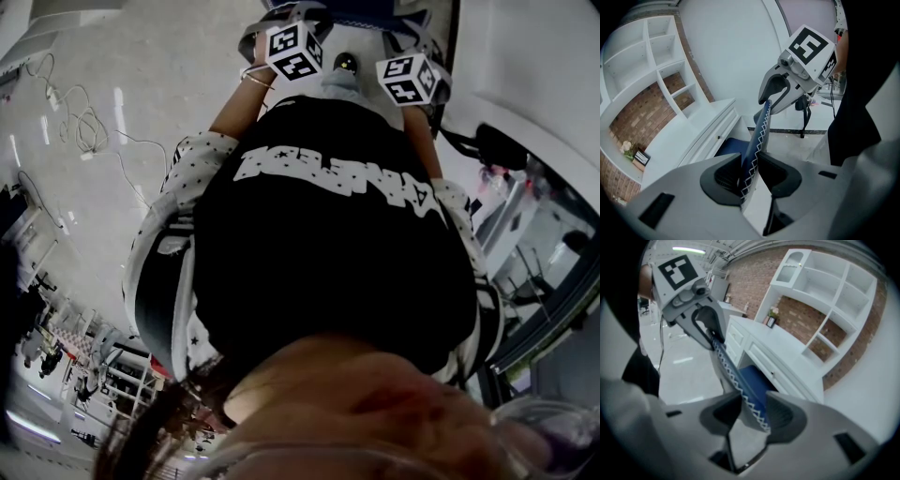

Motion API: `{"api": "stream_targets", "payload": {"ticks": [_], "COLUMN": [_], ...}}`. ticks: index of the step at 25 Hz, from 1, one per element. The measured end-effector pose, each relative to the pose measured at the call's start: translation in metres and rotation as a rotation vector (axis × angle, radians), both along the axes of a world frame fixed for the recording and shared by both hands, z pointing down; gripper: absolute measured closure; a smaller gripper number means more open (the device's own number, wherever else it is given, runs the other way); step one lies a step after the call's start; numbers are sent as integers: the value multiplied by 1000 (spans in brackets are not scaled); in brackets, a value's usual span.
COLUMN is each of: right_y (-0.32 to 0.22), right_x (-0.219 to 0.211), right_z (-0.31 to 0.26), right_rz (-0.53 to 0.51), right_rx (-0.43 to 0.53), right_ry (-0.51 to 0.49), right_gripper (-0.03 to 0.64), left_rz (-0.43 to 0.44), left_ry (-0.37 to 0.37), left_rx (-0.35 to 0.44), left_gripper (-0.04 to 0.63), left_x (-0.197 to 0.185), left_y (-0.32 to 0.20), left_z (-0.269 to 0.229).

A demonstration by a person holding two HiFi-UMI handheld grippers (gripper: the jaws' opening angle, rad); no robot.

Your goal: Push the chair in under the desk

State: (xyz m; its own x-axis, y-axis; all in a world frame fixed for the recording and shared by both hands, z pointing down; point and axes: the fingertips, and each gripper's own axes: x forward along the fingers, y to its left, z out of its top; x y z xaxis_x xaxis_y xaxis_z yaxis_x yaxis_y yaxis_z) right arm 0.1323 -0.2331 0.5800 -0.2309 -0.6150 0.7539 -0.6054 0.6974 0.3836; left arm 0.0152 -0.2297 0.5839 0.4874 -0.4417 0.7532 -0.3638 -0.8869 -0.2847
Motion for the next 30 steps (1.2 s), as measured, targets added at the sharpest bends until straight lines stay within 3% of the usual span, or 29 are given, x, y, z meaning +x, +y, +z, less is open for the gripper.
{"api": "stream_targets", "payload": {"ticks": [6,30], "right_y": [-24,-36], "right_x": [4,2], "right_z": [8,-7], "right_rz": [-5,-32], "right_rx": [0,6], "right_ry": [-5,1], "right_gripper": [453,453], "left_rz": [-7,-19], "left_ry": [-5,-5], "left_rx": [0,-7], "left_gripper": [451,451], "left_x": [4,3], "left_y": [-24,-34], "left_z": [8,-5]}}
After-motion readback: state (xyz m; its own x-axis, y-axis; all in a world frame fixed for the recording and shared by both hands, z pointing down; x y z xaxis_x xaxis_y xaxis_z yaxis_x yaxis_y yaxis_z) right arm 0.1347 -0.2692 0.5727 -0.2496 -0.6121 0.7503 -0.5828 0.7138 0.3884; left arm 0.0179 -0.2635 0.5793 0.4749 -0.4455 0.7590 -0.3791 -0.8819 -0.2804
